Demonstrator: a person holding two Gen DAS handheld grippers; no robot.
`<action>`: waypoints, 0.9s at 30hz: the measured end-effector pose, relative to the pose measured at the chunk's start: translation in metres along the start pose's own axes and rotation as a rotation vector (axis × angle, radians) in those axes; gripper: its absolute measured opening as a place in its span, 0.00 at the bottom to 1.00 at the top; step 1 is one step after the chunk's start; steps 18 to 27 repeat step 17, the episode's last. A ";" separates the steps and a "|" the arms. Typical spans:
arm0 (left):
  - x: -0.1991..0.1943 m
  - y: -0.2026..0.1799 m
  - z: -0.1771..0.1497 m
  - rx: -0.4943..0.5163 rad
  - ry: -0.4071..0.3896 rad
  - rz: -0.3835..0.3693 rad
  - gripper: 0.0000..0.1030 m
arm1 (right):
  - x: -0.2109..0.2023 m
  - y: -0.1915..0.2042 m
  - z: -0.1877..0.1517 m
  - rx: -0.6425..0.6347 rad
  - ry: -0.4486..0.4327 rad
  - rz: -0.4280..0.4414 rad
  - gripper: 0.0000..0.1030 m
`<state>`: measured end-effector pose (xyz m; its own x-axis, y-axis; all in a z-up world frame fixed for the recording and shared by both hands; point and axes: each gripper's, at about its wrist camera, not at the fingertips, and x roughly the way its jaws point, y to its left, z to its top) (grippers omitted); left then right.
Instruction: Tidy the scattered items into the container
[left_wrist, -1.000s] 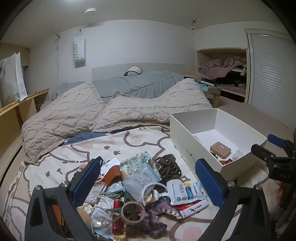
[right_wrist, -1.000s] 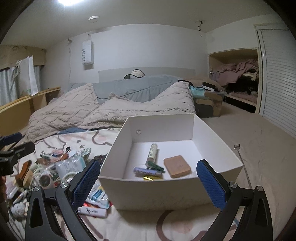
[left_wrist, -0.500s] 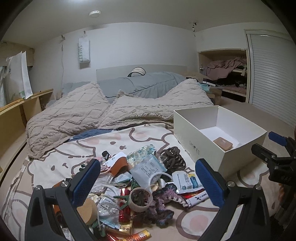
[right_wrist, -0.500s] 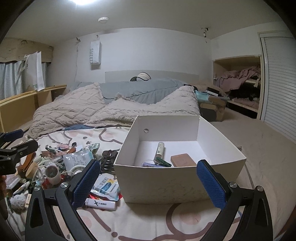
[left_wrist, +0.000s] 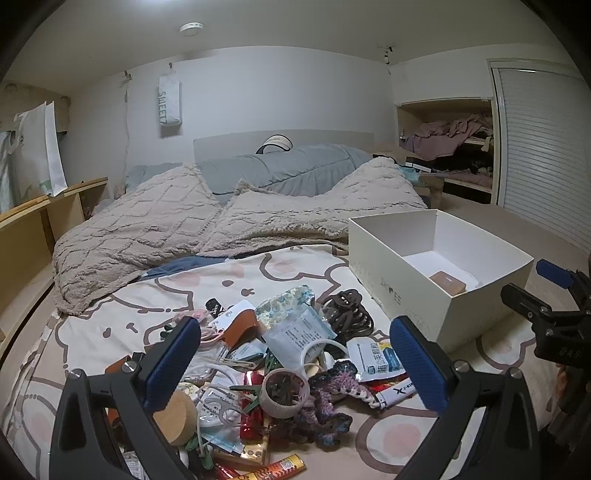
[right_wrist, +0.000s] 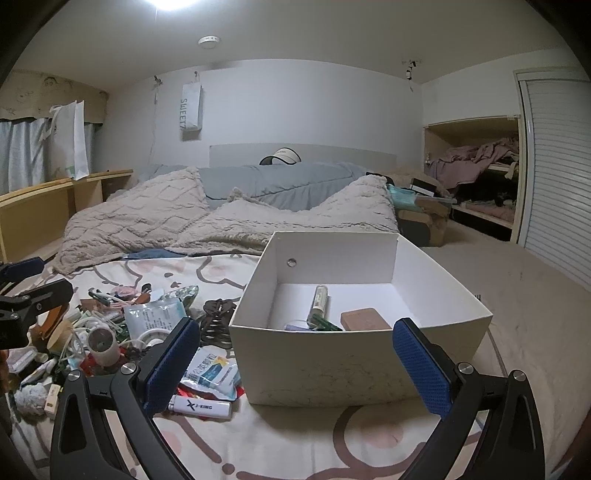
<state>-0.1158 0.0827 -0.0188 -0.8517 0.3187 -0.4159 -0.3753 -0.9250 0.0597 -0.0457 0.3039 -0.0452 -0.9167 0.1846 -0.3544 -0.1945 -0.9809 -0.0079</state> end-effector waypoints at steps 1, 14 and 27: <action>0.000 0.001 0.000 -0.002 0.000 0.000 1.00 | 0.000 0.000 0.000 0.000 -0.001 0.000 1.00; -0.002 0.003 0.002 -0.010 0.001 -0.003 1.00 | 0.001 0.004 -0.002 -0.013 0.000 0.001 1.00; -0.002 0.002 0.002 -0.007 0.001 -0.004 1.00 | 0.002 0.003 -0.002 -0.010 0.004 0.000 1.00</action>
